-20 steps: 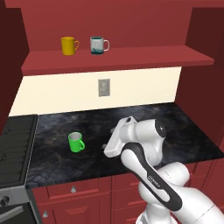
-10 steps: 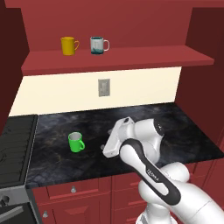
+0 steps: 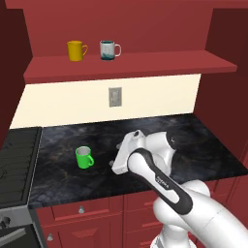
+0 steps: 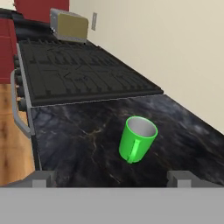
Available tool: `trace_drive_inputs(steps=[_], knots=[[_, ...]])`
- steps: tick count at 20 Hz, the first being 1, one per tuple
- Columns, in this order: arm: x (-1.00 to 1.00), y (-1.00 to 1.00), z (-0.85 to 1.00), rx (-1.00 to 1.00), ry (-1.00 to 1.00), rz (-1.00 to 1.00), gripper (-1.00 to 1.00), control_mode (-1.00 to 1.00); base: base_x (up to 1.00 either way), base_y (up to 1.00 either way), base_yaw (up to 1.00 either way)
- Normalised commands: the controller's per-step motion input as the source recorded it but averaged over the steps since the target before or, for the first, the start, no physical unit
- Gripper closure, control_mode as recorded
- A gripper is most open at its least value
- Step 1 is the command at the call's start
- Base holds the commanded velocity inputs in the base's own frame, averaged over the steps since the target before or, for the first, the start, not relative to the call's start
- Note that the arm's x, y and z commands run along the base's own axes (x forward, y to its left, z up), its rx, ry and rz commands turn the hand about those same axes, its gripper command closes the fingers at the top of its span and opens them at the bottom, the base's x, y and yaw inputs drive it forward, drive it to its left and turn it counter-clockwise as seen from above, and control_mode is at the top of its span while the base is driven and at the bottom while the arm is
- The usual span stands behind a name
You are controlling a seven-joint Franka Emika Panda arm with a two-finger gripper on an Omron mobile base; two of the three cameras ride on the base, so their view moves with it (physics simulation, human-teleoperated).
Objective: Pick the mug on the counter and place it in the cabinet with the handle facing the right, like the mugs already inside.
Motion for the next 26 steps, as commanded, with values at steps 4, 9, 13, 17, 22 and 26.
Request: trace_drive_inputs(steps=[4,9,13,17,22,26], knots=[[0.17,-0.07,-0.39,0.03,-0.06,0.03,-1.00,-1.00,0.00,0.00,0.00],[0.10,-0.01,-0.32,0.06,-0.07,0.02,-1.00,-1.00,0.00,0.00,0.00],[0.06,0.00,-0.27,0.07,-0.06,0.01,-1.00,-1.00,0.00,0.00,0.00],[0.00,0.00,-0.23,0.03,-0.01,0.00,-1.00,-1.00,0.00,0.00,0.00],[0.00,0.00,-0.29,0.03,0.00,0.00,-1.00,-1.00,0.00,0.00,0.00],[0.00,0.00,-0.35,0.03,0.00,0.00,-1.00,-1.00,0.00,0.00,0.00]])
